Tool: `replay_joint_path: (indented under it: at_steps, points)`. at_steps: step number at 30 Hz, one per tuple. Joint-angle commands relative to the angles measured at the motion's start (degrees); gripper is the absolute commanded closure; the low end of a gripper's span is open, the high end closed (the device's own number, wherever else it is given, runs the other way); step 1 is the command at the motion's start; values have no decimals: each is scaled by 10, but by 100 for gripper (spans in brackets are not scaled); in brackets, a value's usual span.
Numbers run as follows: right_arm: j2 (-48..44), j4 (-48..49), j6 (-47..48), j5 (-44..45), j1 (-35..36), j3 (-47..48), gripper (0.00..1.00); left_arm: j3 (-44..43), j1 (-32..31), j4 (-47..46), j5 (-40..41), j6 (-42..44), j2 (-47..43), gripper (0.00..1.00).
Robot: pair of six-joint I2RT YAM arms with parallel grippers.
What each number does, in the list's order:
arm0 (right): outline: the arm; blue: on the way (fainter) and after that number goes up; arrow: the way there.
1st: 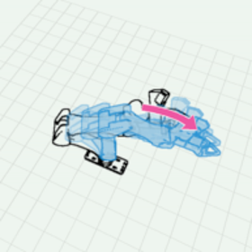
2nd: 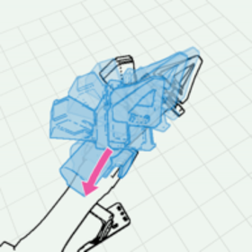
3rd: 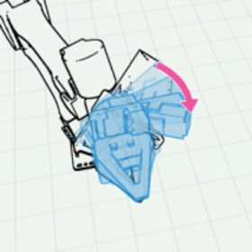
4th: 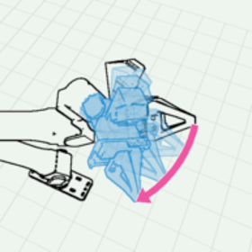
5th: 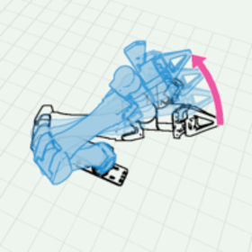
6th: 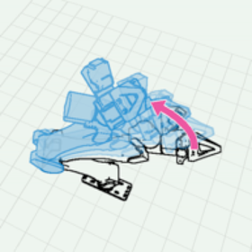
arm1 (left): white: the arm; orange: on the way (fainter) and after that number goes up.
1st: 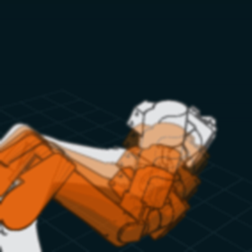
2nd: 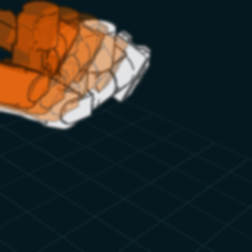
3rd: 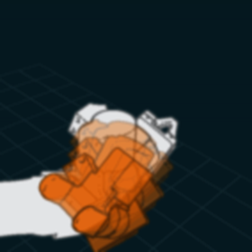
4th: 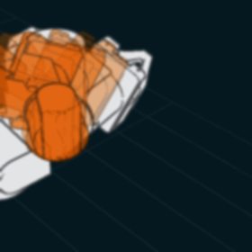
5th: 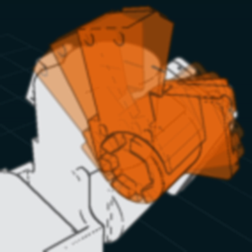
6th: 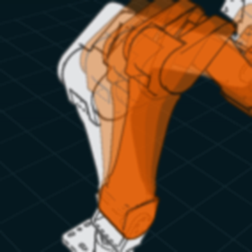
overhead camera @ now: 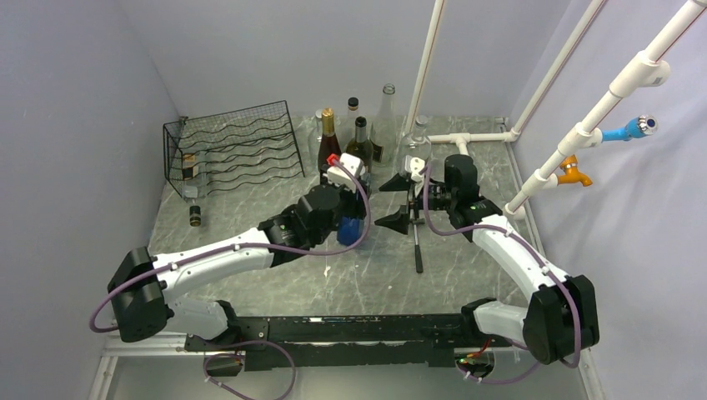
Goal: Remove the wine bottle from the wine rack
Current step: Pick up the wine bottle from the wine rack, then place the wine bottle at the center of the board.
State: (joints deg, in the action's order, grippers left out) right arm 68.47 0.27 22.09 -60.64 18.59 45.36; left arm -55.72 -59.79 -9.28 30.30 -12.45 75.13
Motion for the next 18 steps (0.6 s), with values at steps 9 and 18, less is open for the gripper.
replay_joint_path:
  at_steps: [9,18]
  points:
    - [-21,-59,27,17,-28,42,0,-106,80,-129,-146,19,10,100]
    - [-33,-66,4,56,-71,54,0,-172,90,-142,-207,33,81,100]
